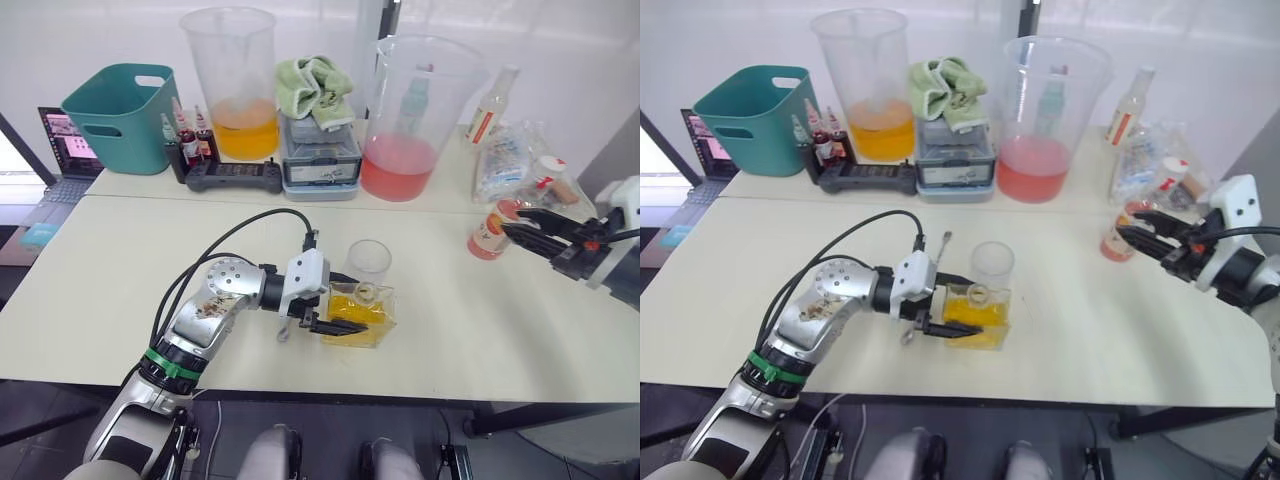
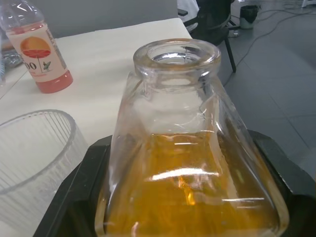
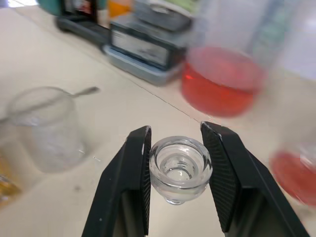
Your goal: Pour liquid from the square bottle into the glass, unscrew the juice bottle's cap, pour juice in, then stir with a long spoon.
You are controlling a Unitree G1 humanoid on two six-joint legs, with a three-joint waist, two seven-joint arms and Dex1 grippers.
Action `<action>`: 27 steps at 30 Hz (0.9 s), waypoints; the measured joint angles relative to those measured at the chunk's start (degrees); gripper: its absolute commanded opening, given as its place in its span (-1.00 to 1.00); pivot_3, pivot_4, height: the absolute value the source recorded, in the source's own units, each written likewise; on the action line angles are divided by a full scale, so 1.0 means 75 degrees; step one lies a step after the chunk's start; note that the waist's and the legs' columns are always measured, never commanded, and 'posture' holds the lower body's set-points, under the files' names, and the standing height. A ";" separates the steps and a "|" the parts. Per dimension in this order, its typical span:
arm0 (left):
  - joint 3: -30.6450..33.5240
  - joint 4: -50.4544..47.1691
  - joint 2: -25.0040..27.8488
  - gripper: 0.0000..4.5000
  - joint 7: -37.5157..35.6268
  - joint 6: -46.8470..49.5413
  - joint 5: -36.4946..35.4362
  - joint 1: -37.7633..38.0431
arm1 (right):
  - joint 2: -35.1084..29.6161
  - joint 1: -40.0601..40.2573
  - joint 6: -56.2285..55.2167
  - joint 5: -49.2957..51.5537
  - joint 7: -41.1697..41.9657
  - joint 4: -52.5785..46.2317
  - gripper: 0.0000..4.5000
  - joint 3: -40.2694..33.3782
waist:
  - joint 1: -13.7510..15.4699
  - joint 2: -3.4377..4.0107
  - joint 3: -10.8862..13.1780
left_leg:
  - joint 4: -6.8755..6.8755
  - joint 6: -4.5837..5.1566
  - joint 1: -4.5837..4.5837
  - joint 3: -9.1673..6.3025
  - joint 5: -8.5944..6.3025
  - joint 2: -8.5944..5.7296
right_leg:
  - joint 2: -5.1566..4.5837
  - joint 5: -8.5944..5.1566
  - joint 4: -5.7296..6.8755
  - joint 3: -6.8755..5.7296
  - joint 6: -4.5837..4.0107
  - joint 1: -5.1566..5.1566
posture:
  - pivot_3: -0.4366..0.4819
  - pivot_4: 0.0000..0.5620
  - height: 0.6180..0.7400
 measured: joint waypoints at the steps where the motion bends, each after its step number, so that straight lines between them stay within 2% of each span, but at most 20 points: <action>1: 0.0016 -0.0008 -0.0009 0.25 0.0029 0.0043 -0.0001 0.0001 | 0.0014 0.0009 -0.0367 -0.0323 -0.0234 0.0462 -0.52 -0.0030 | -0.0013 0.0000 0.0000 | 0.0001 -0.0001 0.0003 0.0002 0.0000 0.0000 | 0.0002 0.0000 -0.0001 0.0001 0.0000 0.0003 | -0.05 -0.47 0.98; 7: 0.0131 -0.0242 0.0024 0.25 0.0156 0.0314 -0.0057 0.0115 | 0.0730 -0.0371 -0.1875 -0.1469 -0.1370 0.3092 -0.52 0.0019 | -0.0043 0.0010 -0.0001 | -0.0004 -0.0007 0.0005 0.0022 0.0004 -0.0002 | 0.0006 0.0000 0.0000 0.0036 0.0002 -0.0009 | -0.05 -0.47 0.98; 16: 0.0282 -0.0698 0.0115 0.25 0.0377 0.0622 -0.0085 0.0399 | 0.1401 -0.1909 -0.3532 -0.2229 -0.2465 0.6699 -0.52 0.0338 | -0.0147 0.0021 -0.0001 | -0.0013 -0.0043 0.0009 0.0038 0.0026 -0.0005 | 0.0016 -0.0002 -0.0009 0.0080 0.0009 -0.0010 | -0.05 -0.47 0.98; 24: 0.0399 -0.1018 0.0163 0.25 0.0620 0.0865 -0.0108 0.0631 | 0.1611 -0.2244 -0.4135 -0.2238 -0.2453 0.7958 -0.52 0.0365 | -0.0224 0.0021 -0.0001 | -0.0018 -0.0040 0.0015 0.0045 0.0023 -0.0005 | 0.0023 0.0000 -0.0015 0.0122 0.0015 -0.0009 | -0.05 -0.47 0.98; 26: 0.0401 -0.1068 0.0164 0.25 0.0665 0.0885 -0.0107 0.0663 | 0.1611 -0.2263 -0.4228 -0.2231 -0.2417 0.8043 -0.06 0.0365 | -0.0224 0.0021 -0.0001 | -0.0017 -0.0039 0.0017 0.0046 0.0023 -0.0005 | 0.0024 0.0000 -0.0015 0.0127 0.0016 -0.0007 | -0.05 -0.47 0.98; 27: 0.0402 -0.1090 0.0168 0.25 0.0678 0.0887 -0.0106 0.0677 | 0.1610 -0.2261 -0.4227 -0.2223 -0.2375 0.8056 0.08 0.0364 | -0.0224 0.0021 -0.0001 | -0.0017 -0.0039 0.0017 0.0046 0.0023 -0.0005 | 0.0024 0.0000 -0.0014 0.0131 0.0017 -0.0008 | -0.05 -0.47 0.98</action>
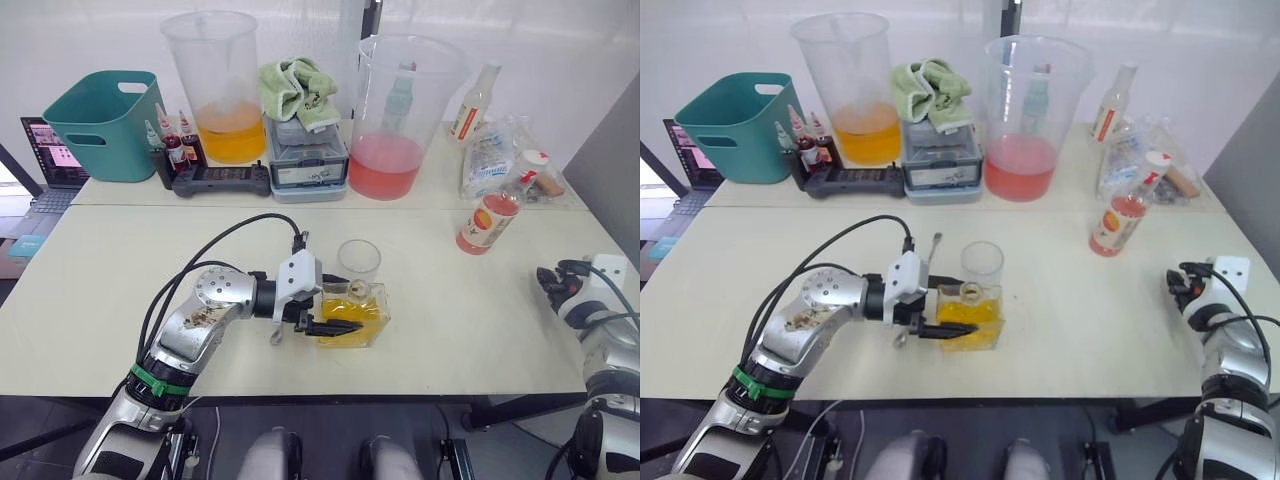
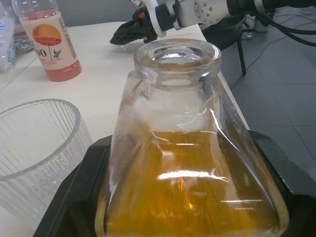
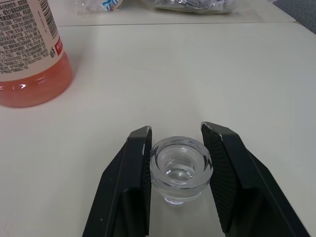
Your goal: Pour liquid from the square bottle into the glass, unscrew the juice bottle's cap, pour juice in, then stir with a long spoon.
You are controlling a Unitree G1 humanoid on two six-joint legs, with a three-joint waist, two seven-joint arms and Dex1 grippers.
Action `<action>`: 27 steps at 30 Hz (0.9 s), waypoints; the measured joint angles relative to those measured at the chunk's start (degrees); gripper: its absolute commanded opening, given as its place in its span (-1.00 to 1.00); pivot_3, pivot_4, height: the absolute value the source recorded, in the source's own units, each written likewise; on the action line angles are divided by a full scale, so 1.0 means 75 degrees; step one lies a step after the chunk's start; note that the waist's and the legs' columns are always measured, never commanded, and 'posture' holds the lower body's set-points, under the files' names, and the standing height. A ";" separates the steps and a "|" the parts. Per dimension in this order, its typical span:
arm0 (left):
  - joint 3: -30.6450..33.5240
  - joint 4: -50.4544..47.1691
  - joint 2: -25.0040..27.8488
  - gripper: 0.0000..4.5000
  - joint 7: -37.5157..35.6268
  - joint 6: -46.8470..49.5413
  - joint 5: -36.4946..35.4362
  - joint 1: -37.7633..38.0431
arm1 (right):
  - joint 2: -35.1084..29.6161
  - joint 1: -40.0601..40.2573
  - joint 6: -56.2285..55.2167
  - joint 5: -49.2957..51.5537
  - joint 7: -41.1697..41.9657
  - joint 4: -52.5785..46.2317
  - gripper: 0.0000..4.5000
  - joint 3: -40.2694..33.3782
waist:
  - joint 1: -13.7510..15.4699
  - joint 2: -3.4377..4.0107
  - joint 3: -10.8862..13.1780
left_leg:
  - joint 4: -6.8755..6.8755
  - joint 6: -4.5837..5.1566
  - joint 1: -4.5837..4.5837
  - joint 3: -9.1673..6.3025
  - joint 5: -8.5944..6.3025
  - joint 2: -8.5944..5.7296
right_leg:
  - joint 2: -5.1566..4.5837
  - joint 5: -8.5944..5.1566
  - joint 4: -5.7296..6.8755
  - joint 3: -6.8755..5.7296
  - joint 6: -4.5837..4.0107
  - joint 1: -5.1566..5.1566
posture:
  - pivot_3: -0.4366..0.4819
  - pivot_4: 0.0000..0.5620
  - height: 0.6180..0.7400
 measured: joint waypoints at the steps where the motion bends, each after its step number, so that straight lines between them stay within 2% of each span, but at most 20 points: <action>1: 0.0003 -0.0016 0.0004 0.25 0.0005 0.0000 0.0000 0.0009 | 0.0000 0.0002 0.0001 0.0004 0.0059 0.0008 0.24 0.0000 | 0.0000 0.0000 0.0000 | -0.0001 0.0000 0.0000 0.0002 0.0000 0.0000 | 0.0000 0.0000 0.0000 0.0004 0.0000 -0.0002 | -0.05 -0.47 0.98; 6: 0.0001 -0.0022 0.0014 0.25 -0.0004 -0.0013 -0.0003 0.0010 | -0.0030 0.0005 -0.0002 0.0316 0.0389 -0.0343 0.99 -0.0167 | -0.0001 0.0003 0.0000 | -0.0002 0.0000 0.0000 0.0004 0.0000 0.0001 | -0.0001 0.0001 0.0000 0.0012 0.0001 -0.0004 | -0.05 -0.47 0.98; 14: 0.0001 -0.0021 0.0013 0.25 -0.0036 -0.0028 -0.0089 0.0016 | -0.1163 0.0216 0.0616 0.1057 0.1099 -0.2253 1.00 -0.0713 | 0.0004 0.0017 0.0001 | -0.0004 0.0016 -0.0001 0.0004 -0.0011 0.0003 | -0.0005 0.0002 -0.0001 0.0014 0.0005 -0.0005 | -0.05 -0.47 0.98; 16: 0.0009 -0.0022 0.0017 0.25 -0.0037 -0.0027 -0.0102 0.0024 | -0.1377 0.0434 0.1092 0.1232 0.1515 -0.2808 1.00 -0.0701 | 0.0003 0.0017 0.0001 | -0.0004 0.0054 -0.0001 0.0004 -0.0034 0.0004 | -0.0006 0.0002 -0.0002 0.0016 0.0005 -0.0005 | -0.05 -0.47 0.98; 22: 0.0082 -0.0072 0.0074 0.25 -0.0094 0.0024 -0.0335 0.0207 | -0.2140 0.1748 0.3537 0.2213 0.3166 -0.4881 1.00 -0.0545 | 0.0022 0.0022 0.0000 | -0.0002 0.0071 -0.0004 0.0000 -0.0045 0.0006 | -0.0017 0.0003 -0.0002 0.0014 0.0007 -0.0006 | -0.05 -0.47 0.98; 27: 0.0217 -0.0291 0.0303 0.25 -0.0093 0.0275 -0.0562 0.0335 | -0.2283 0.2939 0.5112 0.3577 0.4190 -0.7394 1.00 -0.0806 | -0.0008 0.0023 0.0000 | -0.0006 0.0073 -0.0003 -0.0003 -0.0048 0.0014 | -0.0017 0.0003 -0.0005 0.0016 0.0007 -0.0010 | -0.05 -0.47 0.98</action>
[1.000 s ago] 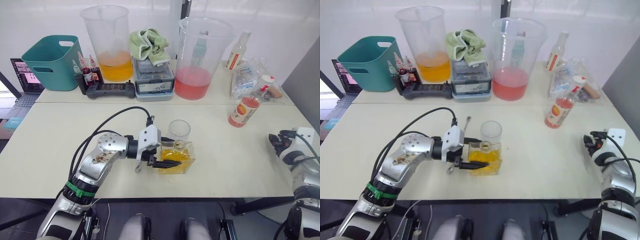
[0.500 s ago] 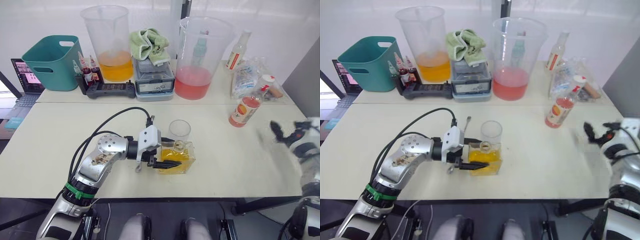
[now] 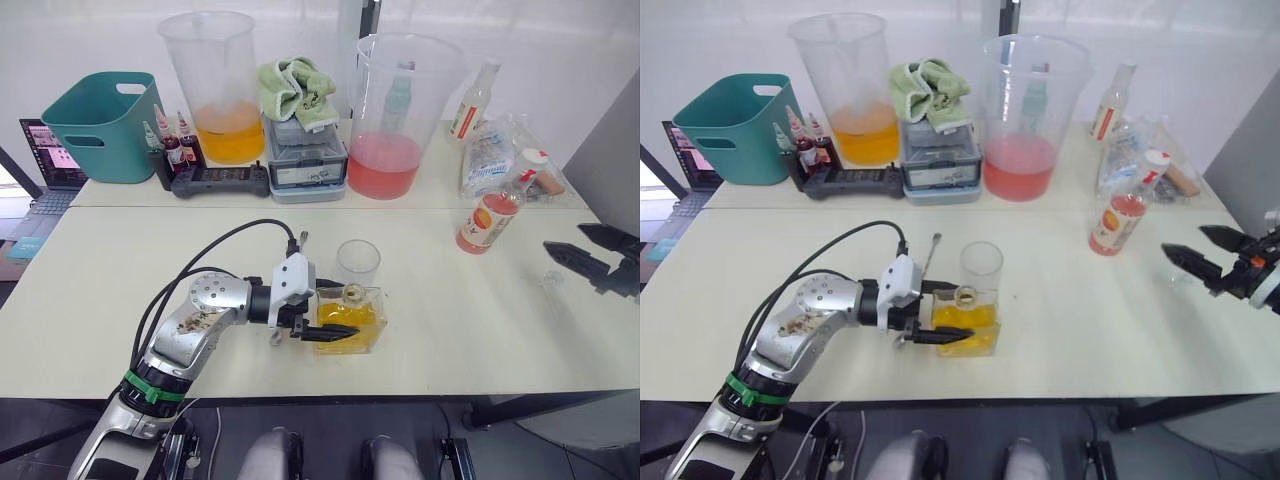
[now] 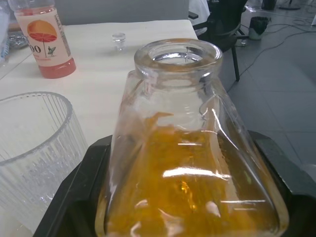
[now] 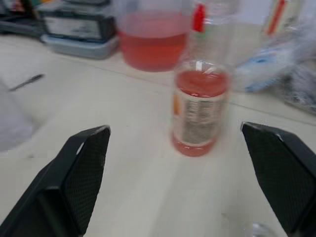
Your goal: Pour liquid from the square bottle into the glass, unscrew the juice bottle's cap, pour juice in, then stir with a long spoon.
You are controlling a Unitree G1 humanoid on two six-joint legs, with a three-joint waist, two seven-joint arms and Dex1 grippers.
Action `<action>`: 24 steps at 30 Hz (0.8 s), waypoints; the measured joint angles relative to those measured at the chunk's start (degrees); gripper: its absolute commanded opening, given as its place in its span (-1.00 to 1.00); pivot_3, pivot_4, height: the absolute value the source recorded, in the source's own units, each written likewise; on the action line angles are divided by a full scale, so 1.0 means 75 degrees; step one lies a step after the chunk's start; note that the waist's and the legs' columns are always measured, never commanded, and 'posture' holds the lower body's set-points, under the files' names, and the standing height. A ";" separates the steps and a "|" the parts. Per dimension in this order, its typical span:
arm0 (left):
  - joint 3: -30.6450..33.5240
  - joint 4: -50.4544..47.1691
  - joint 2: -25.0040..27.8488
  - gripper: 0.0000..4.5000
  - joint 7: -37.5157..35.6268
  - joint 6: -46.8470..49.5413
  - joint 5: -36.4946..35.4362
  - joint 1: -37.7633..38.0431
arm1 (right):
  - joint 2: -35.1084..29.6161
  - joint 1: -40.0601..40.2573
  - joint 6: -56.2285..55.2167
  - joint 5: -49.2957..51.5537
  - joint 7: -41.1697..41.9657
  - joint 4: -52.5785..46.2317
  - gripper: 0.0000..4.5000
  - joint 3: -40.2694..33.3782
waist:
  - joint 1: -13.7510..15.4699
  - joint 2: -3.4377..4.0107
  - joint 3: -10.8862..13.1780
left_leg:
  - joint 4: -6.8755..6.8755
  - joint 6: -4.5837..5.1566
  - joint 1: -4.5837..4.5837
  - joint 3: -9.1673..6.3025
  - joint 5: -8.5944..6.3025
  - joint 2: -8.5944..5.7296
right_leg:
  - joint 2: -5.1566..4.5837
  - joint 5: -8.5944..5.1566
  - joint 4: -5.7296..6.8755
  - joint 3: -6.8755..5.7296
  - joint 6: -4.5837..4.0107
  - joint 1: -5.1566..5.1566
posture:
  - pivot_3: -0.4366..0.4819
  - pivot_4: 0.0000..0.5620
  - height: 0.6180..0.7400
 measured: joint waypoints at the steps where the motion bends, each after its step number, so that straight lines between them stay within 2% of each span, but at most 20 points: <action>1: 0.0095 -0.0130 0.0056 0.25 0.0014 0.0187 -0.0112 0.0077 | -0.0004 0.0118 0.0327 0.0314 0.0085 -0.0551 1.00 -0.0002 | -0.0013 0.0000 0.0000 | -0.0001 0.0000 -0.0001 0.0000 0.0000 0.0001 | 0.0000 0.0000 -0.0002 0.0001 0.0000 -0.0004 | -0.05 -0.47 0.98; 5: 0.0455 -0.0650 0.0369 0.25 0.0162 0.0847 -0.0625 0.0476 | -0.0035 0.0253 0.1053 0.1001 0.0248 -0.1658 1.00 0.0024 | 0.0011 -0.0004 0.0003 | 0.0001 0.0000 -0.0007 -0.0006 0.0000 -0.0001 | -0.0003 0.0000 -0.0004 0.0000 0.0000 -0.0006 | -0.05 -0.47 0.98; 9: 0.0891 -0.1287 0.0767 0.25 0.0303 0.1494 -0.1139 0.0819 | -0.0035 0.0149 0.1435 0.1418 0.0362 -0.2111 1.00 0.0229 | 0.0061 -0.0003 0.0006 | 0.0008 0.0000 -0.0012 -0.0009 -0.0001 -0.0005 | -0.0009 0.0000 -0.0010 -0.0001 0.0000 -0.0006 | -0.05 -0.47 0.98; 13: 0.1279 -0.1621 0.0983 0.25 0.0449 0.1943 -0.1612 0.0951 | -0.0032 -0.0272 0.1470 0.1528 0.0441 -0.2111 1.00 0.0526 | 0.0106 -0.0011 0.0011 | 0.0013 0.0002 -0.0015 -0.0008 -0.0002 -0.0008 | -0.0009 0.0002 -0.0012 0.0003 0.0002 -0.0009 | -0.05 -0.47 0.98; 17: 0.2363 -0.1858 0.1675 0.25 0.0550 0.2427 -0.2397 0.1090 | 0.0026 -0.1165 0.1420 0.1421 0.0696 -0.1689 1.00 0.1314 | 0.0015 -0.0020 0.0027 | 0.0004 -0.0014 -0.0020 -0.0012 0.0007 -0.0006 | -0.0004 0.0002 -0.0002 0.0004 0.0000 -0.0029 | -0.05 -0.47 0.98; 21: 0.3211 -0.1522 0.2212 0.25 0.0759 0.2580 -0.2419 0.0771 | 0.0213 -0.1440 0.1377 0.1203 0.0860 -0.1446 1.00 0.1862 | 0.0052 -0.0021 0.0028 | 0.0008 -0.0014 -0.0026 -0.0006 0.0008 -0.0010 | 0.0000 0.0002 -0.0005 -0.0002 0.0002 -0.0030 | -0.05 -0.47 0.98; 24: 0.3300 -0.1173 0.2276 0.25 0.0885 0.2608 -0.2389 0.0426 | 0.0369 -0.1532 0.1259 0.1059 0.0916 -0.1338 1.00 0.2055 | 0.0118 -0.0025 0.0031 | 0.0020 -0.0015 -0.0040 -0.0002 0.0009 -0.0017 | 0.0001 0.0009 -0.0008 -0.0004 0.0015 -0.0032 | -0.05 -0.47 0.98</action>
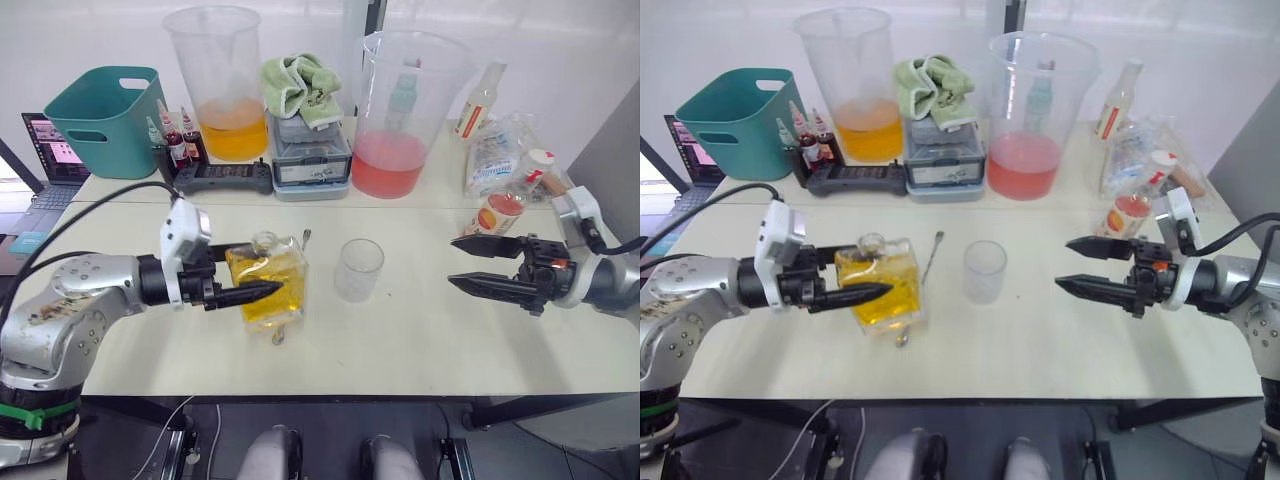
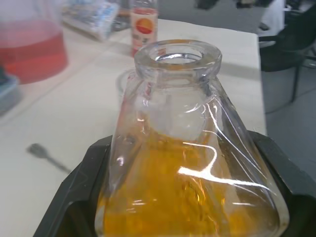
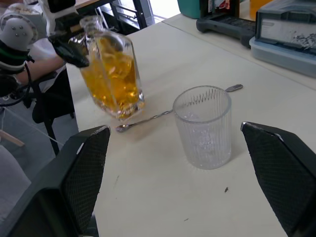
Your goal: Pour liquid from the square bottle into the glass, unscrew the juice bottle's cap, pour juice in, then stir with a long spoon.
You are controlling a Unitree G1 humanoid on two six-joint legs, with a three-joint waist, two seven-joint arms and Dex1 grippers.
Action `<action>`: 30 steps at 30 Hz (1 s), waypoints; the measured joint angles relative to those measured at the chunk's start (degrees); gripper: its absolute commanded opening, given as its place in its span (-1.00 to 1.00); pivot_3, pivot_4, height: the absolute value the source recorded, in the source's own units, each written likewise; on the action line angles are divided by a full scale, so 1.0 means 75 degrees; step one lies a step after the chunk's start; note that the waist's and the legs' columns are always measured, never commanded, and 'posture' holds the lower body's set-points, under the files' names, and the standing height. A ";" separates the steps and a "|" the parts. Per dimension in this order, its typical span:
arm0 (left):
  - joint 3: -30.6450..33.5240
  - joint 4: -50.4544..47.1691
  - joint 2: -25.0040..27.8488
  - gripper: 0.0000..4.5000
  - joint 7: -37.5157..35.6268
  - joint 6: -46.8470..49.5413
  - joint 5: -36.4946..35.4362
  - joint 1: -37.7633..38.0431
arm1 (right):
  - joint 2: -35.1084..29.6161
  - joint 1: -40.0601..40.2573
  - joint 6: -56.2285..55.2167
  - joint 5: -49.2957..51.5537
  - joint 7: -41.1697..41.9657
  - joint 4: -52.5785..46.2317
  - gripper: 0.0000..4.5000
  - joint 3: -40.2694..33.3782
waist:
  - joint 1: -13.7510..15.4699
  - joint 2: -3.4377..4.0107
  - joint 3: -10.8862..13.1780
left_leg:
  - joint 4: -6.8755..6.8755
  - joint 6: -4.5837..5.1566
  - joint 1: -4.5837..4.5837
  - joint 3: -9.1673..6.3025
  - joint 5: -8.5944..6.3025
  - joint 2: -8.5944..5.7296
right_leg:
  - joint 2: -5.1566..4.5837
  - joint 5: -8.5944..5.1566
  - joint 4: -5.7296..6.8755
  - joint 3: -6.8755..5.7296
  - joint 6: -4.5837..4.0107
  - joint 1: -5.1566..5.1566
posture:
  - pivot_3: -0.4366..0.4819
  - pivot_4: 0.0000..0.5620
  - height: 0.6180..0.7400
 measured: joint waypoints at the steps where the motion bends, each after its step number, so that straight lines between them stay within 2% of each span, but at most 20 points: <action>1: -0.0078 0.0180 -0.0010 0.25 0.0104 0.0010 0.0053 -0.0242 | 0.0053 -0.0044 -0.0039 -0.0061 0.0016 0.0037 1.00 0.0080 | 0.0028 -0.0009 0.0005 | 0.0002 -0.0007 -0.0004 0.0000 0.0004 -0.0001 | 0.0002 0.0001 0.0000 -0.0001 0.0002 -0.0001 | -0.05 -0.47 0.98; 6: -0.0340 0.0841 -0.0247 0.25 0.0893 -0.0159 0.0791 -0.1050 | 0.0178 -0.0177 -0.0159 -0.0233 0.0110 0.0064 1.00 0.0233 | 0.0051 -0.0022 0.0012 | 0.0003 -0.0046 -0.0017 0.0007 0.0029 -0.0002 | 0.0006 0.0004 0.0005 0.0001 0.0006 -0.0015 | -0.05 -0.47 0.98; 10: -0.1189 0.1641 -0.0872 0.25 0.2190 -0.0231 0.2011 -0.1926 | 0.0292 -0.0190 -0.0193 -0.0417 0.0037 0.0043 1.00 0.0316 | 0.0112 -0.0038 0.0022 | 0.0007 -0.0047 -0.0036 0.0011 0.0032 -0.0010 | 0.0012 0.0010 0.0007 0.0002 0.0014 -0.0031 | -0.05 -0.47 0.98; 14: -0.1905 0.2284 -0.1432 0.25 0.2795 -0.0270 0.2860 -0.2593 | 0.0303 -0.0069 -0.0261 -0.0568 -0.0064 0.0040 1.00 0.0321 | 0.0143 -0.0047 0.0027 | 0.0017 -0.0047 -0.0084 0.0010 0.0034 -0.0025 | 0.0010 0.0019 0.0023 0.0004 0.0026 -0.0080 | -0.05 -0.47 0.98; 21: -0.2761 0.2846 -0.1944 0.25 0.2890 -0.0899 0.3802 -0.3534 | 0.0320 0.0381 -0.0325 -0.0599 -0.0274 -0.0107 1.00 0.0122 | 0.0117 -0.0056 0.0032 | 0.0019 -0.0044 -0.0097 0.0011 0.0033 -0.0043 | 0.0008 0.0029 0.0023 0.0005 0.0041 -0.0085 | -0.05 -0.47 0.98; 30: -0.3961 0.3723 -0.2340 0.25 0.3043 -0.3078 0.5696 -0.3573 | 0.0321 0.0772 -0.0308 -0.0557 -0.0670 -0.0589 1.00 -0.0188 | 0.0119 -0.0058 0.0034 | 0.0022 -0.0042 -0.0096 0.0011 0.0032 -0.0044 | 0.0004 0.0029 0.0014 0.0008 0.0042 -0.0087 | -0.05 -0.47 0.98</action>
